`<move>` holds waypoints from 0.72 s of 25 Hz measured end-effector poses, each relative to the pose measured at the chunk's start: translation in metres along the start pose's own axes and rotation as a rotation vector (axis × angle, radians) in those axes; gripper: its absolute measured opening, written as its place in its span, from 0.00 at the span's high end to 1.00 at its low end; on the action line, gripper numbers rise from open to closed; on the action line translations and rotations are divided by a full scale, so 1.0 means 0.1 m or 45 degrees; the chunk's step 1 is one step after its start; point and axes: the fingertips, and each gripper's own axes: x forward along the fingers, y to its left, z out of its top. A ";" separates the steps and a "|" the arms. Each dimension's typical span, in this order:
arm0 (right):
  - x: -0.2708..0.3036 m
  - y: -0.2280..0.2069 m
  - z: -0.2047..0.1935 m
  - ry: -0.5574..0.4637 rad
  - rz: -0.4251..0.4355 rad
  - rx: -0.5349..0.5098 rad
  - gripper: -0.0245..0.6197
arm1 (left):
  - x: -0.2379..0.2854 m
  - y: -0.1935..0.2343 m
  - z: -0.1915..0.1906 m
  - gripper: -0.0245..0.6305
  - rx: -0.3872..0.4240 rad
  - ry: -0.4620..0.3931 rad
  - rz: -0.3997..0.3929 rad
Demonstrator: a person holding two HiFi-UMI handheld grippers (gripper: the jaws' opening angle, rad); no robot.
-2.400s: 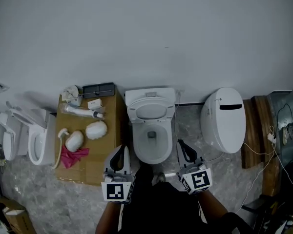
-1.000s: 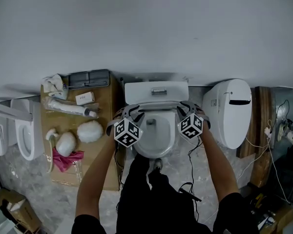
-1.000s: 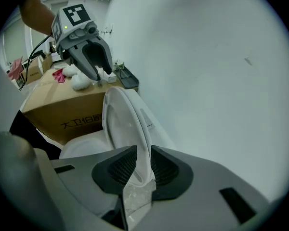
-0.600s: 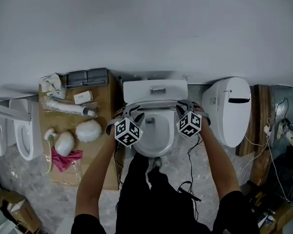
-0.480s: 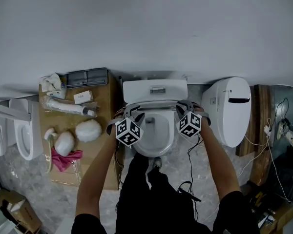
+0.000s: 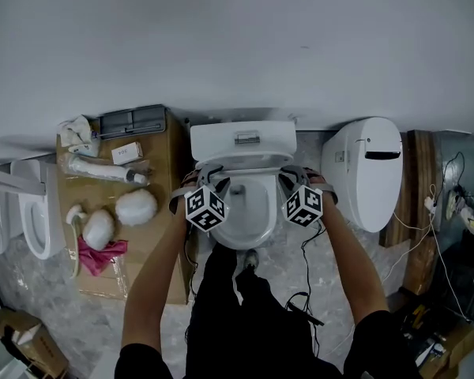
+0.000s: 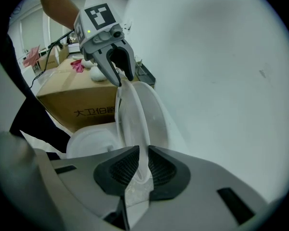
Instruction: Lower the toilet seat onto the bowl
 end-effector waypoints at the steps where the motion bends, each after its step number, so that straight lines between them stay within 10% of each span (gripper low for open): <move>1: -0.02 0.03 -0.01 -0.005 0.005 -0.003 0.84 | 0.01 -0.04 -0.01 0.73 0.015 0.013 -0.011; 18: -0.28 0.96 -0.29 -0.028 0.215 -0.185 0.86 | -0.16 -1.02 -0.38 0.85 0.225 0.170 -0.124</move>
